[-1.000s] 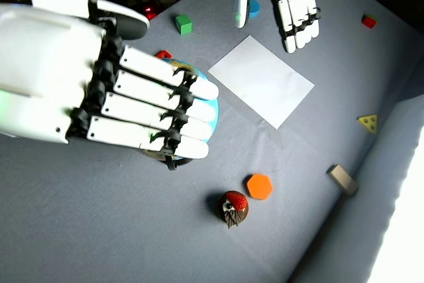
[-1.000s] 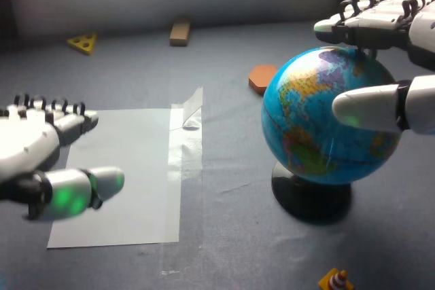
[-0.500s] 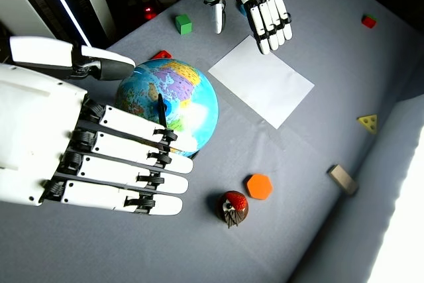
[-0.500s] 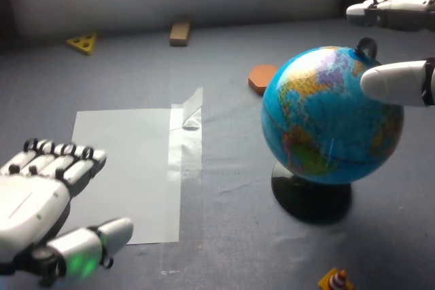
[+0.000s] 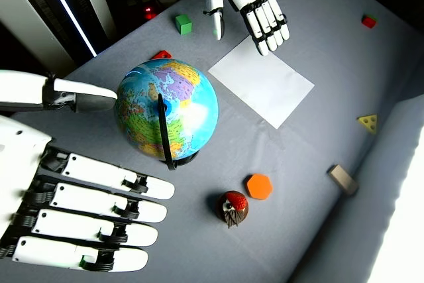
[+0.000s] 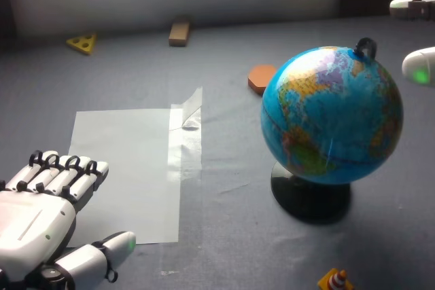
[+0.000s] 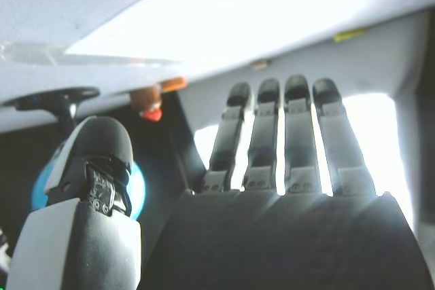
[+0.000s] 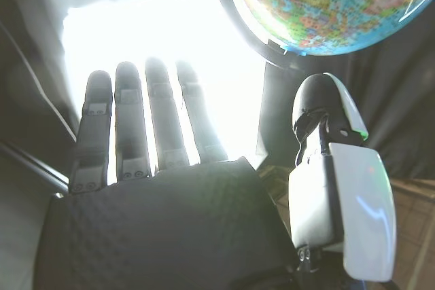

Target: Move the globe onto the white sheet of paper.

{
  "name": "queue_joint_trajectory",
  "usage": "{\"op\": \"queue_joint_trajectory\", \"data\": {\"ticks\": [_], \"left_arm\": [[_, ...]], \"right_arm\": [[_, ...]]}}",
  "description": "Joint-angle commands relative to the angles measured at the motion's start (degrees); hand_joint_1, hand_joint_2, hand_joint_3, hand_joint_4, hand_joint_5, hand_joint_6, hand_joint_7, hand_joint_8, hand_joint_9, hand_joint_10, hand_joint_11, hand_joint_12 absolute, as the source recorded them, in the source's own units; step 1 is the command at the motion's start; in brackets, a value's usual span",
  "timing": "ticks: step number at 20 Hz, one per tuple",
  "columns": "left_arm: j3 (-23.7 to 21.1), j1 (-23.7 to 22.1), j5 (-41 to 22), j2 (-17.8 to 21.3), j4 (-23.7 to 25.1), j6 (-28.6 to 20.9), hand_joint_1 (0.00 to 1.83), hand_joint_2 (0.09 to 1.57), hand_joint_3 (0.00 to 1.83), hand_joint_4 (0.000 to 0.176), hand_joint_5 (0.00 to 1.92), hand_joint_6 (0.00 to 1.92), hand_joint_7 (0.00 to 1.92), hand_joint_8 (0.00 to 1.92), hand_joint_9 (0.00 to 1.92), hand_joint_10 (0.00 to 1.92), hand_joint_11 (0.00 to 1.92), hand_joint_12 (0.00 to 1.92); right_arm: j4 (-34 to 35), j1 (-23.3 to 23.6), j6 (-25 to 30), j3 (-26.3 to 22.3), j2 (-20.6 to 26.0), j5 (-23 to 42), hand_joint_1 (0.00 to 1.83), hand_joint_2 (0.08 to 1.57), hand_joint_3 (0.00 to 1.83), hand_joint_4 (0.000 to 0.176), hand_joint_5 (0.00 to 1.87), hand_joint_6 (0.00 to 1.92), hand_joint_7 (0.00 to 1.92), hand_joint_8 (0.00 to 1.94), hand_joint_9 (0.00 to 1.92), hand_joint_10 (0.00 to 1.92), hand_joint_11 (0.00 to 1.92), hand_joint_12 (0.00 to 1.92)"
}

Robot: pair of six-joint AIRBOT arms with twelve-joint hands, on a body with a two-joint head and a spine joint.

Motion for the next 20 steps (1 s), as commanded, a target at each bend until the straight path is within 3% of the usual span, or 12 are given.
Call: {"op": "queue_joint_trajectory", "data": {"ticks": [1, 5, 6, 7, 8, 10, 12, 16, 18, 20], "left_arm": [[0.3, -0.1, -5.8, -0.1, 2.3, -0.3, 0.0, 1.2, 0.0, 0.0, 0.09, 0.0, 0.08, 0.0, 0.09, 0.0, 0.0, 0.15], [1.4, 0.2, -5.7, -1.0, 2.1, -1.3, 0.0, 1.2, 0.0, 0.0, 0.09, 0.0, 0.09, 0.0, 0.09, 0.0, 0.0, 0.16], [1.5, 0.2, -5.7, -1.1, 2.2, -1.5, 0.0, 1.2, 0.0, 0.0, 0.09, 0.0, 0.09, 0.0, 0.09, 0.0, 0.0, 0.16], [1.6, 0.1, -5.6, -1.2, 2.2, -1.4, 0.0, 1.2, 0.0, 0.0, 0.09, 0.0, 0.09, 0.0, 0.09, 0.0, 0.0, 0.14], [1.9, 0.1, -5.6, -1.3, 1.9, -1.4, 0.0, 1.2, 0.0, 0.0, 0.09, 0.0, 0.09, 0.0, 0.09, 0.0, 0.0, 0.13], [3.0, 0.5, -4.7, -1.9, 2.9, -3.0, 0.0, 1.2, 0.0, 0.0, 0.09, 0.0, 0.09, 0.0, 0.09, 0.0, 0.0, 0.13], [3.6, 0.7, -3.4, -1.9, 4.3, -3.4, 0.0, 1.2, 0.0, 0.0, 0.09, 0.0, 0.09, 0.0, 0.09, 0.0, 0.0, 0.13], [4.7, 1.8, -2.4, -1.6, 6.2, -6.3, 0.0, 1.2, 0.0, 0.0, 0.09, 0.0, 0.09, 0.0, 0.08, 0.0, 0.0, 0.13], [5.2, 2.4, -2.1, -1.3, 7.2, -8.5, 0.0, 1.2, 0.0, 0.0, 0.09, 0.0, 0.09, 0.0, 0.08, 0.0, 0.0, 0.13], [5.6, 2.4, -0.9, -0.8, 7.8, -9.6, 0.0, 1.2, 0.0, 0.0, 0.09, 0.0, 0.09, 0.0, 0.08, 0.0, 0.0, 0.11]], "right_arm": [[-1.3, 1.1, 1.3, 0.7, 1.0, -4.1, 0.0, 1.14, 0.0, 0.0, 0.21, 0.01, 0.2, 0.0, 0.14, 0.0, 0.0, 0.2], [-1.2, 2.1, 1.7, 2.7, 2.3, 5.5, 0.0, 1.14, 0.0, 0.0, 0.19, 0.0, 0.2, 0.0, 0.14, 0.0, 0.0, 0.15], [5.4, 2.1, -7.0, 3.7, 2.3, 8.6, 0.0, 1.14, 0.0, 0.0, 0.19, 0.0, 0.2, 0.0, 0.15, 0.0, 0.0, 0.15], [27.2, 2.3, -32.5, 4.9, 2.2, 12.3, 0.0, 1.14, 0.0, 0.0, 0.19, 0.0, 0.2, 0.0, 0.15, 0.0, 0.0, 0.15], [44.9, 2.3, -51.5, 6.3, 2.1, 18.4, 0.0, 1.14, 0.0, 0.0, 0.19, 0.0, 0.2, 0.0, 0.15, 0.0, 0.0, 0.14], [54.6, 1.3, -65.5, 8.9, 1.9, 27.5, 0.0, 1.14, 0.0, 0.0, 0.18, 0.0, 0.19, 0.0, 0.14, 0.0, 0.0, 0.15], [58.8, 0.5, -79.0, 10.6, 1.3, 34.4, 0.0, 1.14, 0.0, 0.0, 0.18, 0.0, 0.18, 0.0, 0.14, 0.0, 0.0, 0.15], [59.0, -0.3, -93.8, 14.6, -0.6, 45.6, 0.0, 1.14, 0.0, 0.0, 0.18, 0.0, 0.19, 0.0, 0.14, 0.0, 0.0, 0.15], [58.8, -0.5, -96.5, 18.0, -2.3, 54.2, 0.0, 1.14, 0.0, 0.0, 0.18, 0.0, 0.19, 0.0, 0.14, 0.0, 0.0, 0.15], [58.6, -0.5, -98.3, 20.3, -3.9, 57.7, 0.0, 1.14, 0.0, 0.0, 0.18, 0.0, 0.19, 0.0, 0.14, 0.0, 0.0, 0.15]]}}
